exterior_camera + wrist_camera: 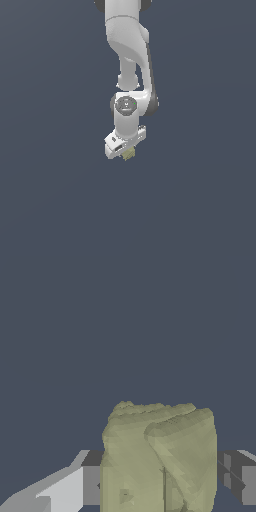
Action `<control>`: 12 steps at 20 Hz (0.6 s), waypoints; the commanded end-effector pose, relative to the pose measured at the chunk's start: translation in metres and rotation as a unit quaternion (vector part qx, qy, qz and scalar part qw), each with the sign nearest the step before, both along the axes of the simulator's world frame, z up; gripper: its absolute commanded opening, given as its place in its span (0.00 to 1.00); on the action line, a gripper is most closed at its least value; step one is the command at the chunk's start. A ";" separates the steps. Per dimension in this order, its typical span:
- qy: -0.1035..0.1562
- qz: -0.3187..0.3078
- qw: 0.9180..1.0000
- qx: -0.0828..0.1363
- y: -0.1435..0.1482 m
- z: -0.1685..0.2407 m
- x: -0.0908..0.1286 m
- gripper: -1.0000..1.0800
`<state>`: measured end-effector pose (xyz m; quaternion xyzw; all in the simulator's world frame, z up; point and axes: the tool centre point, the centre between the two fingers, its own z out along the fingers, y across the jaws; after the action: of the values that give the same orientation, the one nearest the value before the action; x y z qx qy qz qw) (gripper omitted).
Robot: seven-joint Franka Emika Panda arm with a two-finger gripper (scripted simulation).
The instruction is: Pick up the object and move it to a goal position.
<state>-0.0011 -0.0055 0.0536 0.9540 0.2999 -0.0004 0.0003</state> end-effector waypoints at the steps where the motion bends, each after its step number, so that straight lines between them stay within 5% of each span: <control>1: -0.001 0.001 1.000 0.000 0.016 0.011 0.001 0.00; 12: -0.001 0.001 1.000 0.000 0.123 0.088 0.009 0.00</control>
<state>0.0075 0.1017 0.1297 0.9535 0.3012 0.0002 0.0005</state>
